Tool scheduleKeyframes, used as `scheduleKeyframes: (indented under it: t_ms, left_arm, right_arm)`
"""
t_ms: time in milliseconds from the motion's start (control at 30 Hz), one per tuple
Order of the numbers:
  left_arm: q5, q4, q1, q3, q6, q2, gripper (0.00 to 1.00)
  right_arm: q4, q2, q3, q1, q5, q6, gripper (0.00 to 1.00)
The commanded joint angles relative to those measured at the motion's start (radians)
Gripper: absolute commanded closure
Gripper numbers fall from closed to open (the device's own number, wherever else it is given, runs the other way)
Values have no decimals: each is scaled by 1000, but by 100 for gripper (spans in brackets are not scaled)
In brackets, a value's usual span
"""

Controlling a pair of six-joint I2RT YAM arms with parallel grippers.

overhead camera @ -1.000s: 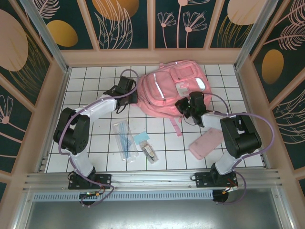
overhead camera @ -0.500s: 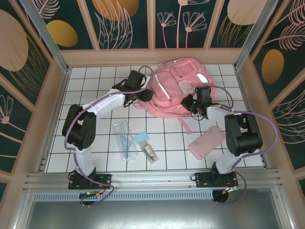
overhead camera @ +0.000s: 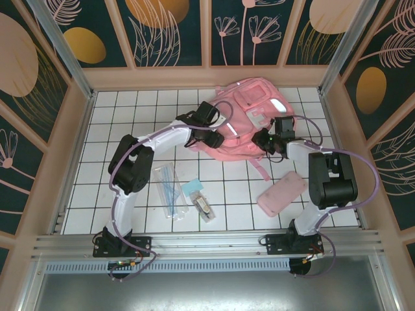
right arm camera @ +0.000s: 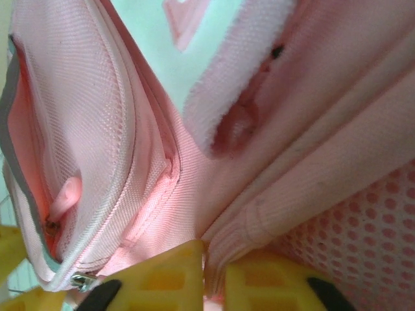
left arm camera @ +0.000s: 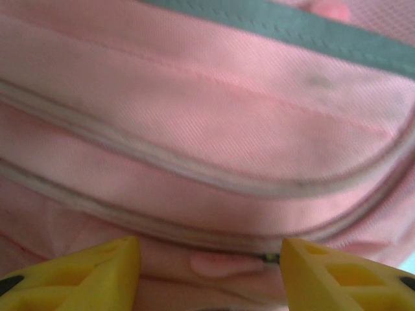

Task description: Pack the student bag

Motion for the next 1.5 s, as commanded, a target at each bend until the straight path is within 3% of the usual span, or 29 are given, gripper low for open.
scheduleKeyframes:
  t_ms: [0,100,167,333,533,700,833,933,1000,1233,1467]
  left_arm:
    - [-28,-29,7,54,21,53,40]
    - [47,-25,10,26,-24,78,42]
    - [163,27,11,-31,-88,73,43]
    - [455,300,3,-220,-366,5,48]
    - [483,582,-50,-412,-577,-124,48]
    - [491,683,-76,-513,-642,-147,49]
    - [480,713,-80,-567,-654,-150,49]
    - [434,648,-80,-559,-611,-158,49]
    - [367,574,-80,-531,-555,-177,47]
    - [11,296,-80,-383,-364,-235,36]
    - [-26,192,-80,-254,-266,-160,38]
  right_arm:
    - [-32,11,26,-5,14,-8,72]
    - [-57,-46,10,7,8,51,59]
    - [-70,-110,-8,23,25,87,52]
    - [-37,-210,-77,43,1,193,46]
    - [113,-152,-110,73,-15,264,42]
    - [123,12,-11,81,18,273,42]
    - [111,117,45,95,43,276,48]
    - [154,126,44,93,34,293,87]
    - [158,102,60,91,28,284,100]
    - [-32,20,246,85,31,174,100]
    - [-35,30,278,90,-12,173,100]
